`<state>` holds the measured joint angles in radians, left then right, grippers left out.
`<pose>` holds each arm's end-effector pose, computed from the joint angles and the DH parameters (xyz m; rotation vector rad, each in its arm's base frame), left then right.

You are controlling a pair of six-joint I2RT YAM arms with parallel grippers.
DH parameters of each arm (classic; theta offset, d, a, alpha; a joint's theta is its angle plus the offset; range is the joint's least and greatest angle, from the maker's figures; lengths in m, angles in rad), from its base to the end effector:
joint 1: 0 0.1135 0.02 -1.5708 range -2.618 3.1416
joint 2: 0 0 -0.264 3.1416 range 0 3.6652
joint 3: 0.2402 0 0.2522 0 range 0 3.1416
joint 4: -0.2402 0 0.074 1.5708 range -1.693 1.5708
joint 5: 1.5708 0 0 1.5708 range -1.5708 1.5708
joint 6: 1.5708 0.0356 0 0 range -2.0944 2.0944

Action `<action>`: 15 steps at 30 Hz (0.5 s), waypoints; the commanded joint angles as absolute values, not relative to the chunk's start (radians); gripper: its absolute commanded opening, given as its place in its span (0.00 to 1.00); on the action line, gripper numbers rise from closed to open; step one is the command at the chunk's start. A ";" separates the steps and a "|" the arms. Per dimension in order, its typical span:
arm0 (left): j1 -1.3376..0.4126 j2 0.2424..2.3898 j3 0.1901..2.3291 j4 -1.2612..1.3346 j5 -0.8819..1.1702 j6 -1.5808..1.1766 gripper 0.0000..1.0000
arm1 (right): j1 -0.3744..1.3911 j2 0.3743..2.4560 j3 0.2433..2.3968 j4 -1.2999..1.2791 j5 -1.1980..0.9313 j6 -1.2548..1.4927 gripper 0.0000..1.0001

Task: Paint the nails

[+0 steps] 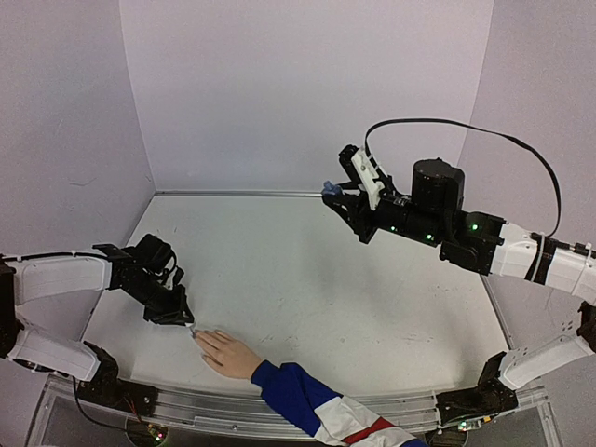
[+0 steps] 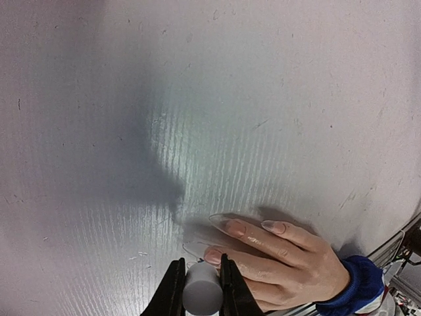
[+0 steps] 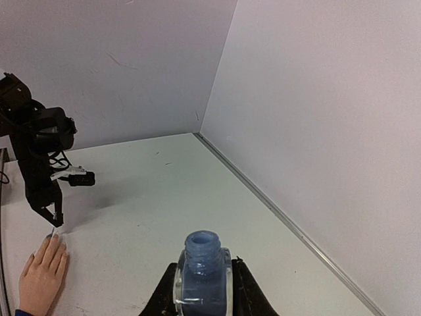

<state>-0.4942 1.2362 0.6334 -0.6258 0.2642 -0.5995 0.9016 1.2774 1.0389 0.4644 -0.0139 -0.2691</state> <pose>0.1765 -0.1056 0.1713 -0.0869 2.9269 -0.5953 0.1874 0.2377 0.3912 -0.7642 1.1314 0.5423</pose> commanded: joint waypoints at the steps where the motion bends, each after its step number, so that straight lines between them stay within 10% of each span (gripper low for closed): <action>1: -0.489 1.242 0.653 -0.600 0.245 -0.584 0.00 | 0.896 1.266 1.045 0.539 -0.014 -0.272 0.00; 15: -0.489 1.244 0.645 -0.604 0.220 -0.584 0.00 | 0.896 1.270 1.046 0.539 -0.012 -0.273 0.00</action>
<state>-0.4946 1.2449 0.6334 -0.6262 0.2466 -0.5995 0.9016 1.2774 1.0393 0.4644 -0.0135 -0.2691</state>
